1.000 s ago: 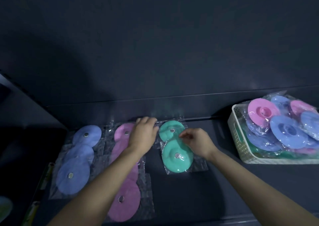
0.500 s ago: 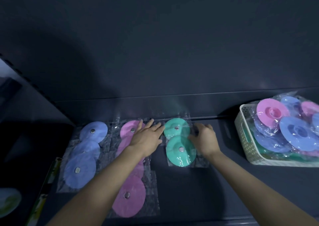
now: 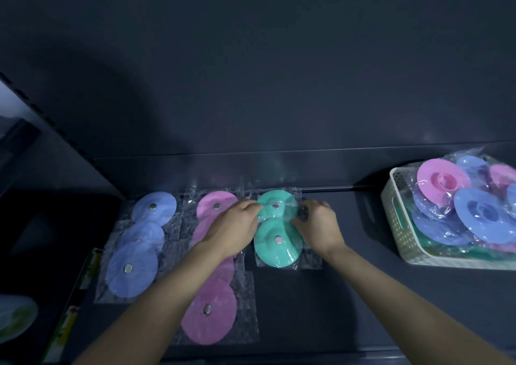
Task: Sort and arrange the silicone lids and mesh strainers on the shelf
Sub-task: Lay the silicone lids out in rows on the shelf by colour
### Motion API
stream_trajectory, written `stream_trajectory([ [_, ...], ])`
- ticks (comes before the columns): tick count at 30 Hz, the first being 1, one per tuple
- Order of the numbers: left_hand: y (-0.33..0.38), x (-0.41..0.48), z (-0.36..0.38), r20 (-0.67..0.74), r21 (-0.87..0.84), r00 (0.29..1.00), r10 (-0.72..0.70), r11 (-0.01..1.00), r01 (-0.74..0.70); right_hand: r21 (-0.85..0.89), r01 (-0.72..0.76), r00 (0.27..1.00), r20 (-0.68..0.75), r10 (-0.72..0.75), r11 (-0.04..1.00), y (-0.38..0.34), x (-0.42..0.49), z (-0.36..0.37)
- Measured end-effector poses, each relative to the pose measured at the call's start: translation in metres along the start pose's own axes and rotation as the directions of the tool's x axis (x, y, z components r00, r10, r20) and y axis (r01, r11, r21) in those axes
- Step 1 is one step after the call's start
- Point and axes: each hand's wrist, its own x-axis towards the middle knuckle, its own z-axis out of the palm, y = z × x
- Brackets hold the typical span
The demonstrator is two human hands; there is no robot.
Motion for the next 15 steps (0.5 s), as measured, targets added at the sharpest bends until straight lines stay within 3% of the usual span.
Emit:
stream_trajectory([
  [3, 0.005, -0.008, 0.000, 0.121, -0.004, 0.993, 0.014, 1.000, -0.014, -0.016, 0.074, 0.996, 0.056, -0.073, 0.997, -0.001, -0.007, -0.002],
  [8, 0.011, -0.012, 0.003, 0.226, 0.143, 0.974, -0.023, 0.990, -0.010, -0.115, 0.104, 0.990, 0.105, -0.092, 0.988, 0.004, -0.012, -0.006],
  [15, 0.016, -0.006, 0.005, 0.193, 0.204, 0.980, -0.042, 0.979, 0.002, -0.169, 0.065, 0.993, 0.109, -0.047, 0.984, -0.002, -0.009, -0.010],
])
